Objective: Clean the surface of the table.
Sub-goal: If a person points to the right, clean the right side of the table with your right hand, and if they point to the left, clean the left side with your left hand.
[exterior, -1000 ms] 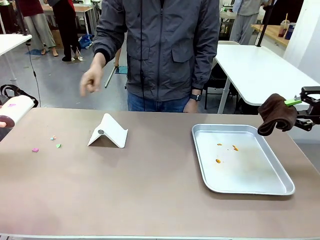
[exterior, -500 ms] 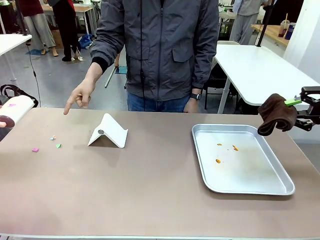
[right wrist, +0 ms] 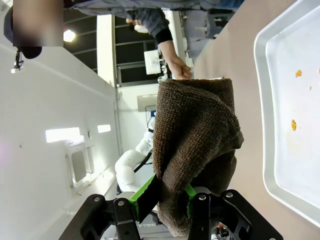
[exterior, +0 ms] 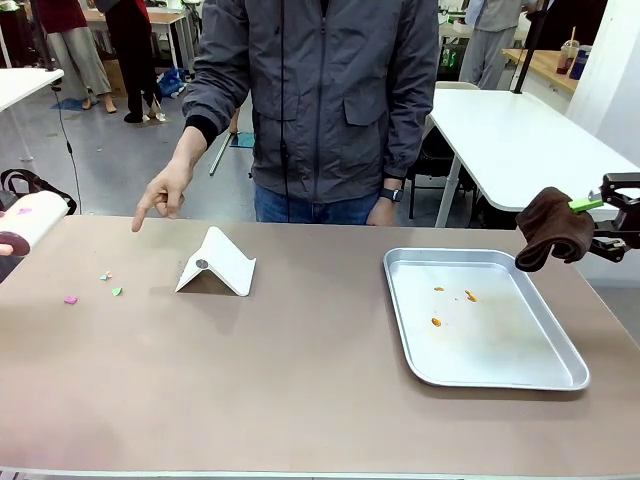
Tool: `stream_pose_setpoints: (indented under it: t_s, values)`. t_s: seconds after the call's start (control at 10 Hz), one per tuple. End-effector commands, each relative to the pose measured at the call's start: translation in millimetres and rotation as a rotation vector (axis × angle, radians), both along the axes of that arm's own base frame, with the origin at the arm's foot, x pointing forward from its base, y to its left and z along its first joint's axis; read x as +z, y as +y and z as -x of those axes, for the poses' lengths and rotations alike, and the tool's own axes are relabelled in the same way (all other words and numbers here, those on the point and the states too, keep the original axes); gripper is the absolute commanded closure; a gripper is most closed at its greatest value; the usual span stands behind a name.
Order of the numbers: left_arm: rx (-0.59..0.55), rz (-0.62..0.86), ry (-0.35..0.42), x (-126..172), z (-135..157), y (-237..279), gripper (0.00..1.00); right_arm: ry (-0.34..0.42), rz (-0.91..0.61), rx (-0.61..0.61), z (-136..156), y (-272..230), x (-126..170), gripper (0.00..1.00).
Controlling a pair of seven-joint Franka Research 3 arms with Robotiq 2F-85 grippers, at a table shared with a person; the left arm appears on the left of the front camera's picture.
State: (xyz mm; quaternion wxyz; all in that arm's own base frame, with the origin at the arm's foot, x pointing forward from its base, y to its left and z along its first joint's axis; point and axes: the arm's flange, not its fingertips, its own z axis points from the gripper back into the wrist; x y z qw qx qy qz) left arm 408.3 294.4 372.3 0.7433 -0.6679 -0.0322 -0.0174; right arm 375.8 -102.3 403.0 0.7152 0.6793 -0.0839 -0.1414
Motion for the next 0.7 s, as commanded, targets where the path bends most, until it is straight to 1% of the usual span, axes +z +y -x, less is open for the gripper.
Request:
stream_pose_setpoints:
  t_s: [0.0, 0.1, 0.3, 0.4, 0.5, 0.6]
  values:
    - [0.069, -0.097, 0.010, -5, 4, 12, 0.78, -0.013, -0.010, 0.005, 3, -2, 5, 1.00]
    - [0.131, -0.176, -0.008, -12, 7, 13, 0.78, -0.013, -0.010, 0.005, 3, -2, 5, 1.00]
    - [0.165, -0.301, -0.006, -21, 10, 15, 0.78, -0.013, -0.010, 0.005, 3, -2, 5, 1.00]
    - [0.148, -0.341, 0.019, -25, 10, 17, 0.78, -0.013, -0.010, 0.005, 3, -2, 5, 1.00]
    - [0.166, -0.376, 0.018, -28, 10, 17, 0.78, -0.013, -0.010, 0.005, 3, -2, 5, 1.00]
    - [0.206, -0.406, 0.001, -30, 10, 18, 0.78, -0.013, -0.010, 0.005, 3, -2, 5, 1.00]
